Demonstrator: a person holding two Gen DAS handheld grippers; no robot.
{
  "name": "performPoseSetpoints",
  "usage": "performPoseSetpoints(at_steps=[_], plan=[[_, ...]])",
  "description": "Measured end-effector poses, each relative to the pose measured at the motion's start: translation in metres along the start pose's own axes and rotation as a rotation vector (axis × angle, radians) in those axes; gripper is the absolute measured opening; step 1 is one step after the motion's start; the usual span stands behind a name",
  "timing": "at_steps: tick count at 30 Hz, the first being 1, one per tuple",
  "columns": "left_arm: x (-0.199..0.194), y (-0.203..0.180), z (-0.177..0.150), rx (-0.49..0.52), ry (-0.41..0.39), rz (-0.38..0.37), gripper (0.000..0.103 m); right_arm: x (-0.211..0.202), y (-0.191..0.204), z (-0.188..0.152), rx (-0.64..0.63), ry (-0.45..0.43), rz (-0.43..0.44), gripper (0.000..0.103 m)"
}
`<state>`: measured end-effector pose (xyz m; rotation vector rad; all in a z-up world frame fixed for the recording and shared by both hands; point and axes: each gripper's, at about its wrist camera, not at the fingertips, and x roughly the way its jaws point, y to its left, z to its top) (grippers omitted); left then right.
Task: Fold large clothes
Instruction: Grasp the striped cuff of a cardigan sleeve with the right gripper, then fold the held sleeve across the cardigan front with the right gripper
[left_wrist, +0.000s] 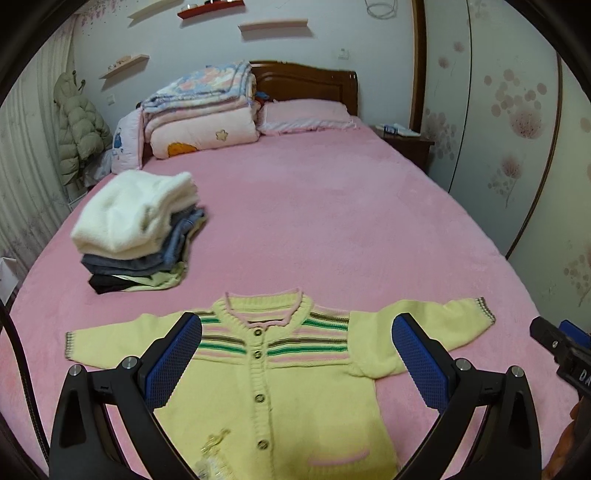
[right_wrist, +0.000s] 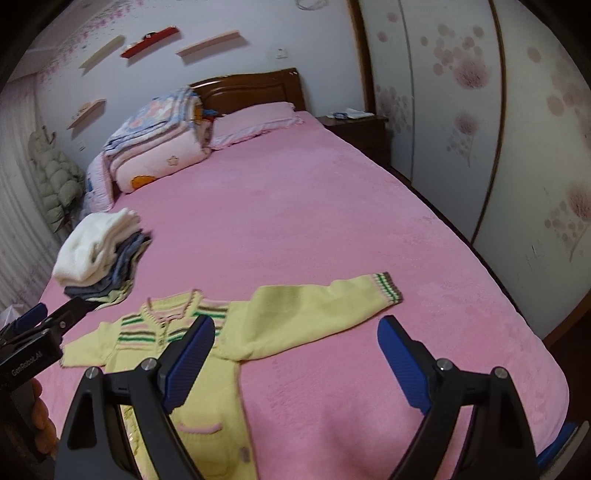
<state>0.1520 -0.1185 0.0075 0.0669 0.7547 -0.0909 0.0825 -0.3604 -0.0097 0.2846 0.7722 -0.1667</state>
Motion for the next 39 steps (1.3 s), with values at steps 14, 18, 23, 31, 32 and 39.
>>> performPoseSetpoints(at_steps=[14,18,23,31,32,39], plan=[[0.134,-0.064,-0.035,0.006,0.112,-0.06,0.102,0.141,-0.092,-0.015,0.235,0.17,-0.072,0.08],[0.15,-0.075,-0.042,0.022,0.117,-0.055,0.102,0.176,-0.105,-0.017,0.303,0.207,-0.056,0.074],[0.151,-0.073,-0.046,-0.001,0.097,-0.078,0.102,0.208,-0.111,-0.022,0.343,0.257,-0.07,0.051],[0.143,-0.054,-0.045,0.046,0.175,-0.04,0.102,0.19,-0.085,-0.014,0.24,0.178,-0.043,0.006],[0.14,-0.048,-0.045,0.039,0.17,-0.033,0.102,0.179,-0.077,-0.01,0.225,0.149,-0.018,0.006],[0.114,0.036,-0.048,-0.142,0.23,-0.061,0.102,0.111,0.009,0.015,0.053,0.0,0.162,0.006]])
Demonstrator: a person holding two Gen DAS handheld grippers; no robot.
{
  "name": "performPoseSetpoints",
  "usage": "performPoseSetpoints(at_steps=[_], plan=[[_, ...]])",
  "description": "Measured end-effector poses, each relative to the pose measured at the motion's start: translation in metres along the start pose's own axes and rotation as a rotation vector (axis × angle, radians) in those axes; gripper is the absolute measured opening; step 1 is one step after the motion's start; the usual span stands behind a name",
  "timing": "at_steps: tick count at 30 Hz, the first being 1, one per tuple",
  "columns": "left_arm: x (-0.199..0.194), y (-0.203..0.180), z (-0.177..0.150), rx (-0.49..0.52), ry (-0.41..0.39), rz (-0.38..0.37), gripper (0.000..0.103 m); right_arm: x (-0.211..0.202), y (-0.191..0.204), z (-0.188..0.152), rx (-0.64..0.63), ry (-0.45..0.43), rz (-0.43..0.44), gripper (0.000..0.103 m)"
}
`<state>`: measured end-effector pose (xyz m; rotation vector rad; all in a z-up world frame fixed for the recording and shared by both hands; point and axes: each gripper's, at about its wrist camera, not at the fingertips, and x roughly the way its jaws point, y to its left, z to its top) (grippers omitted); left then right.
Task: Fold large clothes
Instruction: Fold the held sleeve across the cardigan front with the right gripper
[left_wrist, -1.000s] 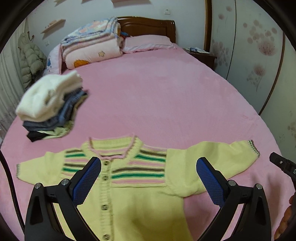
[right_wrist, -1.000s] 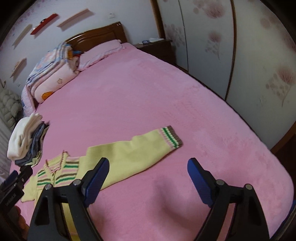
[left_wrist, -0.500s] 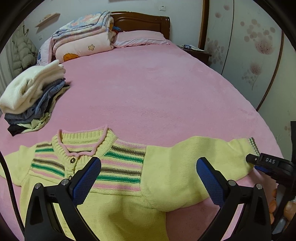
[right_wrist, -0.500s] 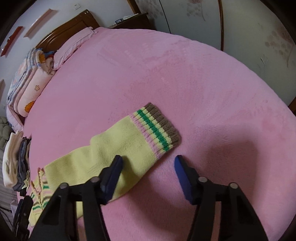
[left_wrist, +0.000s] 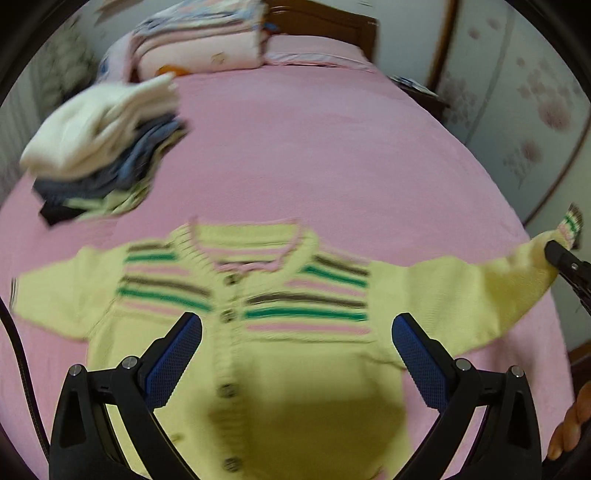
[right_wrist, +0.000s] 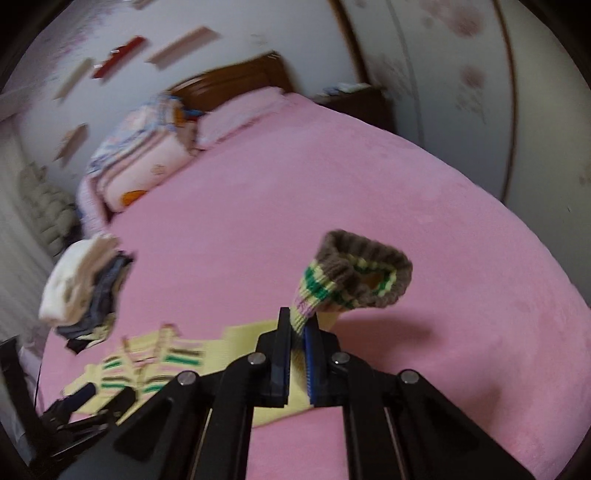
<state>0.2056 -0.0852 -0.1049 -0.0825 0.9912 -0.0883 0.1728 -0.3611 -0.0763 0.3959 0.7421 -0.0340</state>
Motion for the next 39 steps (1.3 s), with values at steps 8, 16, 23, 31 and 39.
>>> performPoseSetpoints(at_steps=[8,16,23,31,39], plan=[[-0.017,0.087,-0.016,-0.075,-0.035,0.082,0.102,0.025,0.123,-0.034,-0.251,0.1,0.146,0.006],[0.004,0.124,-0.027,-0.098,0.008,0.016,0.102,0.109,0.162,-0.109,-0.358,0.355,0.109,0.013],[0.02,0.112,-0.025,-0.094,0.045,-0.161,0.102,0.095,0.155,-0.113,-0.353,0.364,0.105,0.041],[0.047,0.071,-0.028,-0.034,0.136,-0.3,0.096,0.033,0.145,-0.101,-0.408,0.223,0.096,0.048],[0.074,0.057,-0.033,-0.025,0.165,-0.292,0.062,0.014,0.122,-0.115,-0.363,0.201,0.084,0.048]])
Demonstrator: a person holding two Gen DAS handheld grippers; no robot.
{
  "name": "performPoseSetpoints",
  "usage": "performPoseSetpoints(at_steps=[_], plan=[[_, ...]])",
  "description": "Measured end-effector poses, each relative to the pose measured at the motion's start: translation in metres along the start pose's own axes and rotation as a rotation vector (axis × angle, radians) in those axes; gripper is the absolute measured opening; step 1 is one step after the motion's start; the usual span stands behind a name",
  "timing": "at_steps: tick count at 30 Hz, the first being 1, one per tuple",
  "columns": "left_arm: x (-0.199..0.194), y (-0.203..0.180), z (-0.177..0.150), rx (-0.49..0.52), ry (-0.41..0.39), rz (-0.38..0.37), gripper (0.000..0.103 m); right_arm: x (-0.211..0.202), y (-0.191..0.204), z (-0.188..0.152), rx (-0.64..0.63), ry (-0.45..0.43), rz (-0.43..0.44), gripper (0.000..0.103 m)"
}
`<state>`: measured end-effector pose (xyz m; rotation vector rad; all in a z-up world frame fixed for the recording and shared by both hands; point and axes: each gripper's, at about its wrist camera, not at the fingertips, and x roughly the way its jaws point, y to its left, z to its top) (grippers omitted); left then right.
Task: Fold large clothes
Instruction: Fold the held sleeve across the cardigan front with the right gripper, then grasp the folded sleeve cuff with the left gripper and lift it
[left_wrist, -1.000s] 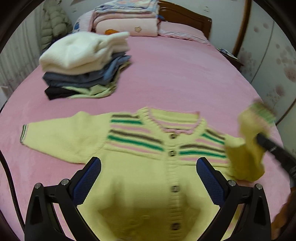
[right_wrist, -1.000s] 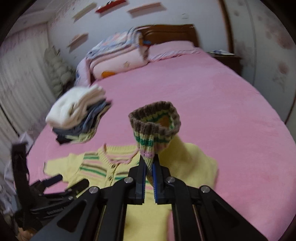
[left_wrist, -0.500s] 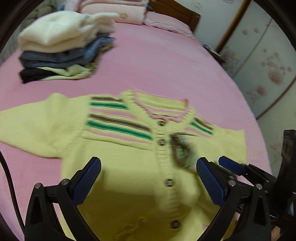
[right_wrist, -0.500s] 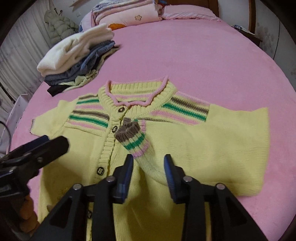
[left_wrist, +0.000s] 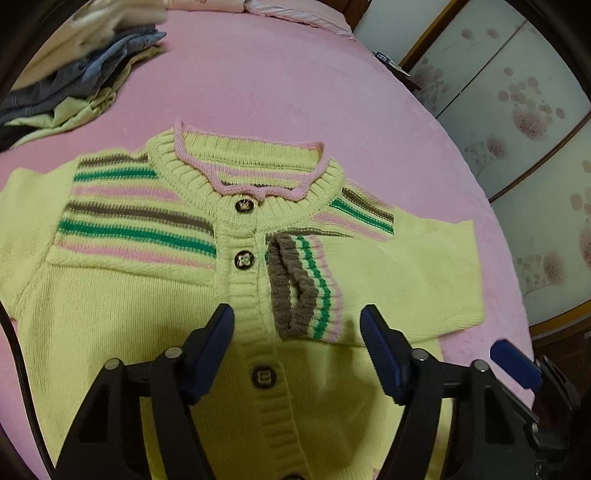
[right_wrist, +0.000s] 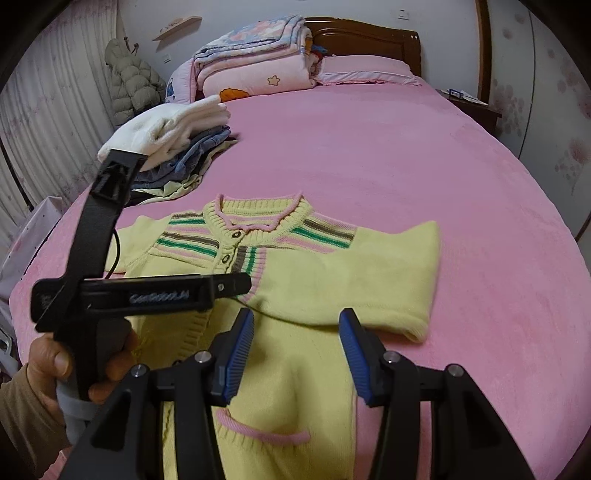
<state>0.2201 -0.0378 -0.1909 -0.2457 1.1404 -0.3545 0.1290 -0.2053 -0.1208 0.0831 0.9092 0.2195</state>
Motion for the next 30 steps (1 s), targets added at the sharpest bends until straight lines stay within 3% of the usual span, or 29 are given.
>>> performPoseSetpoints(at_steps=[1,6,10,17,18,19,21,24,30], plan=[[0.003,-0.002,0.0,0.006,0.005,-0.011,0.051,0.0,-0.003,-0.003,0.011,0.004,0.0,0.048],[0.011,-0.01,0.001,0.032,0.007,-0.004,0.039,0.009,-0.019,-0.016,0.074,0.039,0.002,0.048],[0.013,-0.019,0.0,0.07,-0.001,0.016,0.038,0.009,-0.029,-0.023,0.111,0.045,0.01,0.048],[0.035,-0.017,0.004,0.031,0.039,0.025,0.038,0.008,-0.037,-0.029,0.128,0.047,0.001,0.048],[0.036,-0.018,0.004,0.036,0.035,0.035,0.033,0.008,-0.038,-0.03,0.13,0.048,-0.001,0.048],[0.038,-0.02,0.003,0.045,0.036,0.037,0.013,0.009,-0.04,-0.03,0.132,0.051,-0.005,0.048],[0.039,-0.024,0.005,0.041,0.05,-0.001,0.007,0.011,-0.044,-0.031,0.142,0.057,-0.012,0.048],[0.023,-0.038,0.011,0.082,-0.022,0.028,0.006,0.018,-0.053,-0.029,0.17,0.065,-0.018,0.048],[-0.036,-0.051,0.04,0.105,-0.2,0.016,0.006,0.046,-0.068,-0.014,0.218,0.085,-0.032,0.048]])
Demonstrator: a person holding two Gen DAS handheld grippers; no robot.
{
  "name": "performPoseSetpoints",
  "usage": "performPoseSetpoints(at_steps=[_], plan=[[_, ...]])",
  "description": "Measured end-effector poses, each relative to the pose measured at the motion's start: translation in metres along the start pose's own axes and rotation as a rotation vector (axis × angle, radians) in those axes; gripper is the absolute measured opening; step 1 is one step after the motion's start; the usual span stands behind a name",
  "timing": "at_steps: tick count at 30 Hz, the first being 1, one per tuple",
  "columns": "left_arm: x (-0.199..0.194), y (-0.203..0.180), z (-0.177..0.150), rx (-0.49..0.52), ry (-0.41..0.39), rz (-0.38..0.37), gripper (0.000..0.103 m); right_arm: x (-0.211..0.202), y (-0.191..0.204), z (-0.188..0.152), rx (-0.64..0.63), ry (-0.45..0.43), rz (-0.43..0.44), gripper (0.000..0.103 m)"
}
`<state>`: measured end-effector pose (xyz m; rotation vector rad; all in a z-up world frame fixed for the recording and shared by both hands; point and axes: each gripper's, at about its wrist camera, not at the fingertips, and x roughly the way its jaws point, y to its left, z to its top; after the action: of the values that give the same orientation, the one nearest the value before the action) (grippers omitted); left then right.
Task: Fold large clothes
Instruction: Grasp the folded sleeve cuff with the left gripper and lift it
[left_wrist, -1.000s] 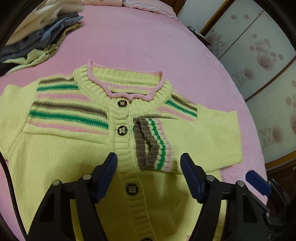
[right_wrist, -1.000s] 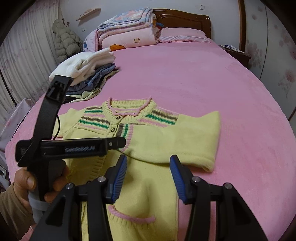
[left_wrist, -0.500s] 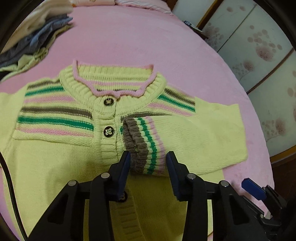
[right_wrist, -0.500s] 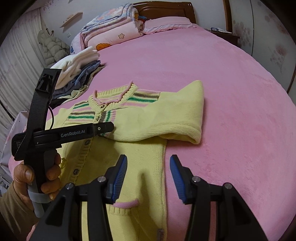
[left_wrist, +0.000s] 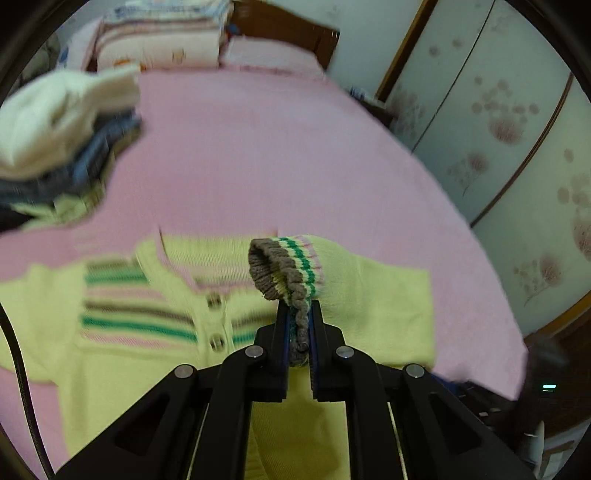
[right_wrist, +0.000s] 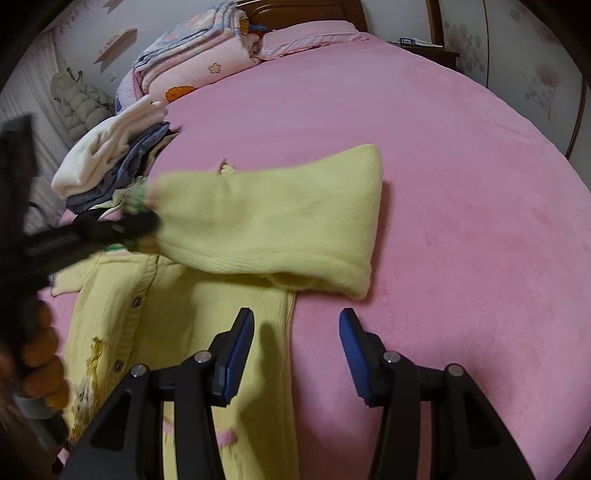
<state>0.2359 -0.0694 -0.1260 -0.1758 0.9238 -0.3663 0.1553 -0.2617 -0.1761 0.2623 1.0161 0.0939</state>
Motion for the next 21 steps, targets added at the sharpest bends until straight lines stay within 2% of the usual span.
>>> performPoseSetpoints(at_steps=[4,5,6,7,8,12,16,19,21], plan=[[-0.023,0.011,0.019,0.017,-0.056,0.035,0.006,0.012,-0.005,0.016,0.049,-0.011,0.023,0.048],[-0.026,0.015,0.023,0.016,-0.064,0.048,0.006,0.013,-0.004,0.02,0.053,-0.018,0.014,0.043],[-0.03,0.021,0.027,0.012,-0.073,0.058,0.006,0.015,-0.003,0.023,0.051,-0.025,0.001,0.023],[-0.035,0.03,0.03,0.005,-0.08,0.066,0.006,0.017,-0.002,0.027,0.042,-0.018,-0.002,0.013],[-0.039,0.035,0.033,-0.006,-0.085,0.074,0.006,0.018,0.0,0.029,0.034,-0.015,-0.011,0.012],[-0.045,0.067,0.022,-0.053,-0.072,0.12,0.006,0.013,0.023,0.032,-0.072,-0.047,-0.063,0.011],[-0.027,0.1,-0.007,-0.098,0.014,0.163,0.006,0.018,0.045,0.025,-0.193,-0.033,-0.146,0.012],[-0.009,0.117,-0.036,-0.114,0.094,0.196,0.007,0.023,0.051,0.022,-0.235,-0.006,-0.173,0.017],[-0.001,0.123,-0.048,-0.123,0.134,0.202,0.008,0.024,0.053,0.019,-0.246,0.009,-0.179,0.029]])
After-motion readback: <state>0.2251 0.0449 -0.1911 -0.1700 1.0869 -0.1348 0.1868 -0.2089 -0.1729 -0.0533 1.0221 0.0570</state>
